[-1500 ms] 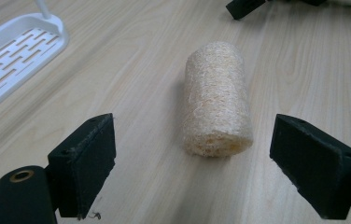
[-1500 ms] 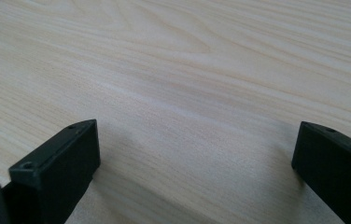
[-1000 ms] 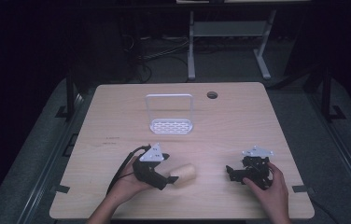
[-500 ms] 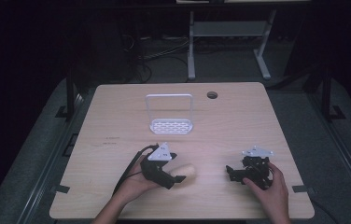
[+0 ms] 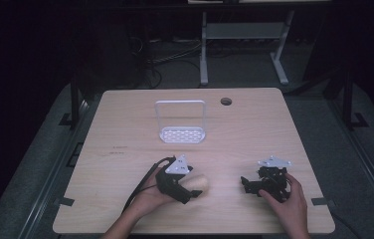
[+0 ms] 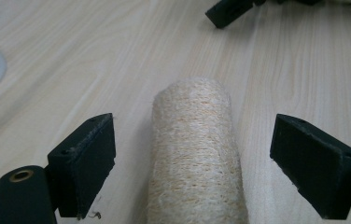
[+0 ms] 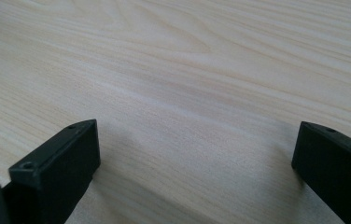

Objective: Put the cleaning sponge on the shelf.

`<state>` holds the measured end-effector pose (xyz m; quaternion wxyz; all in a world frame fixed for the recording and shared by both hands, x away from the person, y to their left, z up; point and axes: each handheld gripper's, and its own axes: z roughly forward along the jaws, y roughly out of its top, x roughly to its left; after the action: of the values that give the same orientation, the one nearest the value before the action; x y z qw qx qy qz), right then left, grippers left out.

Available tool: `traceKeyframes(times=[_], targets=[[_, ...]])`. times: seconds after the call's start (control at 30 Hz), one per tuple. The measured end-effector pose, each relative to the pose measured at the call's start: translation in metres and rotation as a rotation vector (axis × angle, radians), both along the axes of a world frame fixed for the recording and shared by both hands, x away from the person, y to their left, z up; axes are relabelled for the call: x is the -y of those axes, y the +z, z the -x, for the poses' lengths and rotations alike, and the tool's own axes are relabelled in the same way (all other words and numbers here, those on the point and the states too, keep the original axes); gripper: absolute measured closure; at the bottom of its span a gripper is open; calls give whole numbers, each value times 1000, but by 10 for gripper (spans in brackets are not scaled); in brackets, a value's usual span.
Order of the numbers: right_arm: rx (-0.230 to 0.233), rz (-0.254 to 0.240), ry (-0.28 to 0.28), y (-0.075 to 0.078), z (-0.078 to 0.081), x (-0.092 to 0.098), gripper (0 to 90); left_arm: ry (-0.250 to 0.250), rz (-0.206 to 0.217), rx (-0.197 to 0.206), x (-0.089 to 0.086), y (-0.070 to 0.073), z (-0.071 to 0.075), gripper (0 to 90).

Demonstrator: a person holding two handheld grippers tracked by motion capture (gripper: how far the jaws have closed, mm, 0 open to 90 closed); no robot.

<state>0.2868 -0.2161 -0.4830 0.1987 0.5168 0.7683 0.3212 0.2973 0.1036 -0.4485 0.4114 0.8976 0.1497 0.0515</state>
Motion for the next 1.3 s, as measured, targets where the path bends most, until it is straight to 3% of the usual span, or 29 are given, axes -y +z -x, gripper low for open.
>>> traceKeyframes(times=[0.3, 0.5, 0.73, 1.0, 1.3], targets=[[0, 0, 0, 0, 0, 0, 5, -2, -33, -17, 9, -13, 2, 140], [0, 0, 0, 0, 0, 0, 6, 3, -70, -2, 12, -17, 3, 146], [0, 0, 0, 0, 0, 0, 5, 15, -78, 5, 11, -19, 3, 165], [0, 0, 0, 0, 0, 0, 5, 37, -67, 4, 9, -18, 3, 251], [0, 0, -1, 0, 0, 0, 6, 24, -75, -5, 7, -17, 3, 409]])
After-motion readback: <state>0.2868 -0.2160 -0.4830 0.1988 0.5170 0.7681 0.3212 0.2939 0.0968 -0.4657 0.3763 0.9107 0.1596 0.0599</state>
